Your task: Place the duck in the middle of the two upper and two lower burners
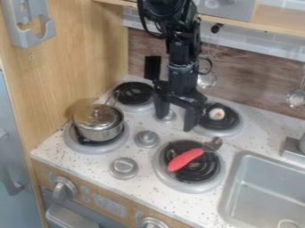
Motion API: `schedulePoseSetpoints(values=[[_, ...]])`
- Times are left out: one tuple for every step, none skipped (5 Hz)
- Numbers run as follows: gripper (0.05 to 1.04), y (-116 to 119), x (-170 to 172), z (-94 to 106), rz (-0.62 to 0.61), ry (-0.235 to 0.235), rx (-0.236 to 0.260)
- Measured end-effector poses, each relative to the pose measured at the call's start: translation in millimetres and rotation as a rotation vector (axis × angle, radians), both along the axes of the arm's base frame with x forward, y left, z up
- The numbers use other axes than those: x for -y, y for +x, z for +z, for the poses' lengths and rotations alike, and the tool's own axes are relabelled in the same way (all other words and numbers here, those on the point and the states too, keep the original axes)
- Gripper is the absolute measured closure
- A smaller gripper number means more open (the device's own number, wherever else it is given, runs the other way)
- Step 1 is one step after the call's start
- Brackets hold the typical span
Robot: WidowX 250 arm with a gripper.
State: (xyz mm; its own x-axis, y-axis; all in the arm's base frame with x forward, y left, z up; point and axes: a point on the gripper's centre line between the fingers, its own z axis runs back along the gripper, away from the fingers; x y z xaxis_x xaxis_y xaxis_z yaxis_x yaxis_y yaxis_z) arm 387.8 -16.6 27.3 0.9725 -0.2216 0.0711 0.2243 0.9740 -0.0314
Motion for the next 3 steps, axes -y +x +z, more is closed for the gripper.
schedulePoseSetpoints(values=[[0.085, -4, 0, -18.8, -0.015, 0.015, -0.039], [0.085, 16, 2, -35.5, -0.144, 0.115, 0.038], [0.085, 33, 13, -42.1, -0.178, 0.153, 0.146]])
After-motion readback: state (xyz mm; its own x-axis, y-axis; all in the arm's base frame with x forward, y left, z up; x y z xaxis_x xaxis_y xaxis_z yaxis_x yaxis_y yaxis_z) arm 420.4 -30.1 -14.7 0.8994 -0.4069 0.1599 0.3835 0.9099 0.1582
